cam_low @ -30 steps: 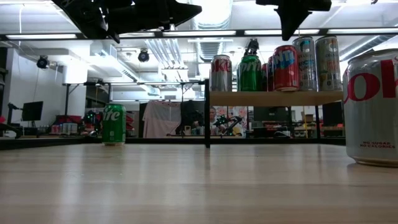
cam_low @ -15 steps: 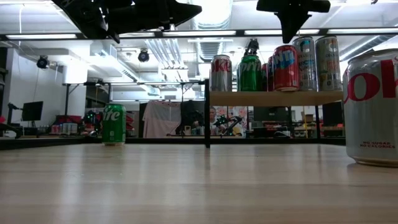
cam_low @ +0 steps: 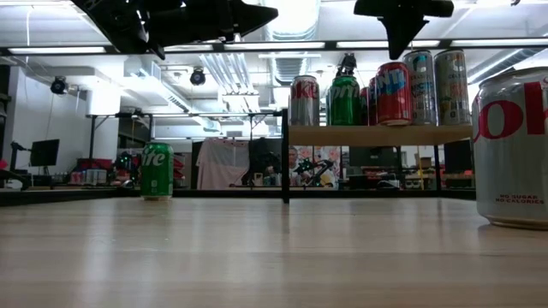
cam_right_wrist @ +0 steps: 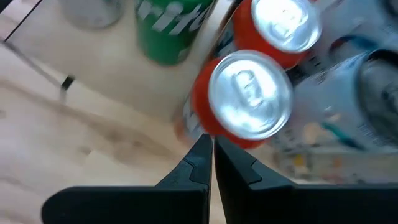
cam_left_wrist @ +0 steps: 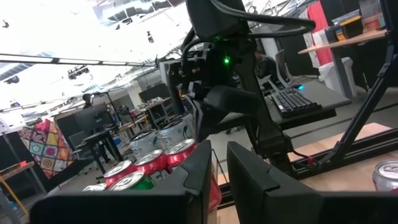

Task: Place canned beverage on shelf
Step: Put the orange soda can on the shelf aligned in front of the other orange soda can

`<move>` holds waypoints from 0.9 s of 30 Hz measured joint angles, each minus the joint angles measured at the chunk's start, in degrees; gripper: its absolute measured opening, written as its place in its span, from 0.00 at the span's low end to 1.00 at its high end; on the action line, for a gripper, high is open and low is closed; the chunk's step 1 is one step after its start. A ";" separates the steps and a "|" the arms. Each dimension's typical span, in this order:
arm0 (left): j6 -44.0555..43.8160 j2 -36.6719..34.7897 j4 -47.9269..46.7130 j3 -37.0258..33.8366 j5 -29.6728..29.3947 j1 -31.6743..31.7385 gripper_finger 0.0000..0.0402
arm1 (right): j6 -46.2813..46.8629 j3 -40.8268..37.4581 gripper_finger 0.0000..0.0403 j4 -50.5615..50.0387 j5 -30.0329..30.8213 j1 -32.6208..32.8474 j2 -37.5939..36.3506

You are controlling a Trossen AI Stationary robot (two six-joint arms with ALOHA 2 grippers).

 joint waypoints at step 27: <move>0.66 0.02 -0.31 0.00 0.00 -0.01 0.09 | 0.60 -2.62 0.02 -0.01 2.48 -1.11 0.28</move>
